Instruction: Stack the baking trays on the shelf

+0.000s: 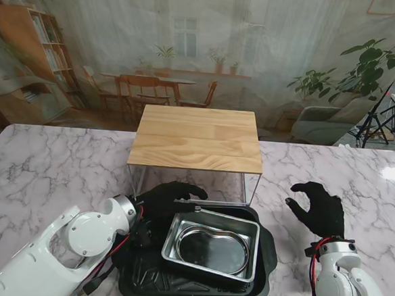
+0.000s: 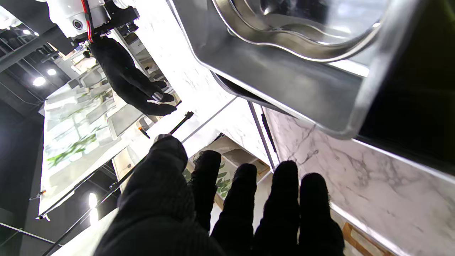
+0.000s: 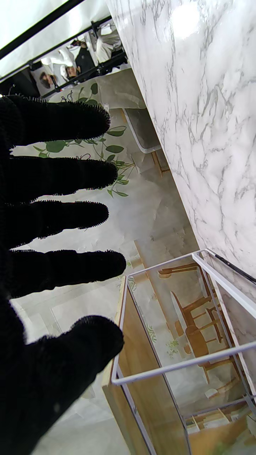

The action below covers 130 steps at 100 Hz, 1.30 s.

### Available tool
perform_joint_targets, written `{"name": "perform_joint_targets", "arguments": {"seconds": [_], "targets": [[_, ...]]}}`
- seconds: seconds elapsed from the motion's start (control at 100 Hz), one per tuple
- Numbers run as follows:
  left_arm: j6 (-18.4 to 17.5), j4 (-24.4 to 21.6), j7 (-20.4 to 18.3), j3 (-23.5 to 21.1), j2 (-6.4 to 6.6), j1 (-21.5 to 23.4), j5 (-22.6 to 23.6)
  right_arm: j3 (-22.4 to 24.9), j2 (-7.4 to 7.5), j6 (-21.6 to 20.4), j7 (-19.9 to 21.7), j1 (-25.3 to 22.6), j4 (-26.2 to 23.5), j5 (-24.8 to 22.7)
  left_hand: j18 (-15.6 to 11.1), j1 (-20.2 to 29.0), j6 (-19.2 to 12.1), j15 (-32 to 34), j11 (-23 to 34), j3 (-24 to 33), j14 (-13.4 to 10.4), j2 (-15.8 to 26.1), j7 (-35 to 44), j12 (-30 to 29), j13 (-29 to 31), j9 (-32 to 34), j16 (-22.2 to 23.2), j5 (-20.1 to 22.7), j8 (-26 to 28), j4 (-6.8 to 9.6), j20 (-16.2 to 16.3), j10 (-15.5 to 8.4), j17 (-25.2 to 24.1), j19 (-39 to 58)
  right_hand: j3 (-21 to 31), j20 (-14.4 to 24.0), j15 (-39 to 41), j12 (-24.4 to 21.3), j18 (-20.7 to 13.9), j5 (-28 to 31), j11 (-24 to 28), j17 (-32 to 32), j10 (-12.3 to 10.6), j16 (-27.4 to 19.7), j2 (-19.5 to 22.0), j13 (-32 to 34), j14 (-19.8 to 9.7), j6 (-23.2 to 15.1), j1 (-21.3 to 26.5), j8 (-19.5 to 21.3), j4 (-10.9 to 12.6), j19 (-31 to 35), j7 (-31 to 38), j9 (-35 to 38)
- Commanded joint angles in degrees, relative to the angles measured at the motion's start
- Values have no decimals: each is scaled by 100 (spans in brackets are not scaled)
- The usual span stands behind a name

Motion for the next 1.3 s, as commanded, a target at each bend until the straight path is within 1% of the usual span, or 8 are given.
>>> {"name": "perform_joint_targets", "arguments": {"seconds": [0.0,0.19,0.45,0.59,0.91,1.01,1.18,1.29], "targets": [[10,-90,-132,-136,124,138,48,13,34,-14,121,-77,-115,-66,-228,-99,7,-266,-197,-166,-163,263,-149,-182,-318,-345,-194,-204,-143,177,-133,-7,-158,-208,-137,1,-27,-44,-96,-265,-1,-105,-14,62,102,-40,-14,46,-69,-67,140,-5,-31,-26],[-168,-314,-345,-881,205,684,317,52,67,13,269,-210,-298,-176,-363,-227,12,-459,-671,-205,-223,365,-467,-649,-571,-904,-438,-475,-370,166,-181,3,-237,-527,-165,5,-54,-43,-112,-404,-18,-123,-11,58,124,-66,-5,88,-107,-70,147,-19,-70,-82],[-420,-419,-22,-1864,162,1533,760,51,86,62,420,-307,-420,-191,-442,-478,430,-346,-828,-229,-249,411,-1198,-858,-611,-1137,-444,-1095,-934,148,-104,234,-158,-507,-256,20,-63,-39,-115,-465,-19,-132,-8,63,131,-83,-8,111,-167,-70,139,-27,-87,-103],[-251,-416,44,-2238,129,1902,702,15,140,200,597,-353,-480,-392,-402,-756,773,-153,-892,-262,-214,274,-1515,-886,-424,-1084,-355,-1415,-1315,101,136,427,145,51,-536,53,-53,-49,-85,-642,-50,-68,-14,73,-13,-60,52,203,-754,-107,54,15,-189,-147],[268,-316,-1,-2339,124,2145,804,167,331,789,1657,-751,-1069,-1164,-262,-1033,1625,768,-360,-231,196,-199,-1271,-235,413,-263,257,-969,-1221,14,529,1000,838,1281,-735,336,398,130,-280,-1430,3,454,16,378,-610,78,114,757,-2019,-410,-200,622,-887,-649],[369,-348,-67,-2289,136,2190,794,178,362,913,1793,-818,-1150,-1367,-213,-852,1664,1189,69,-197,378,-252,-1286,147,492,-244,759,-884,-1110,34,686,987,991,1647,-549,407,573,232,-281,-1555,118,632,60,479,-929,176,123,1014,-1747,-381,-138,764,-958,-724],[343,-406,-42,-2201,144,2290,977,120,370,1061,1924,-839,-1195,-1364,-267,171,1624,1535,495,168,360,-287,-1390,485,591,-462,1313,-1008,-1095,298,868,891,1211,2053,-637,492,781,407,-263,-1631,340,894,133,591,-1057,331,191,1259,-405,-147,187,912,-1037,-761],[405,-453,54,-2121,123,2310,902,70,376,1143,2071,-831,-1230,-1310,-227,14,1696,1551,386,135,424,-304,-1452,356,705,-482,1411,-1059,-1174,317,951,1047,1321,2188,-68,506,827,465,-250,-1594,416,1048,164,603,-1113,394,246,1311,-150,-36,343,963,-1118,-778]]}}
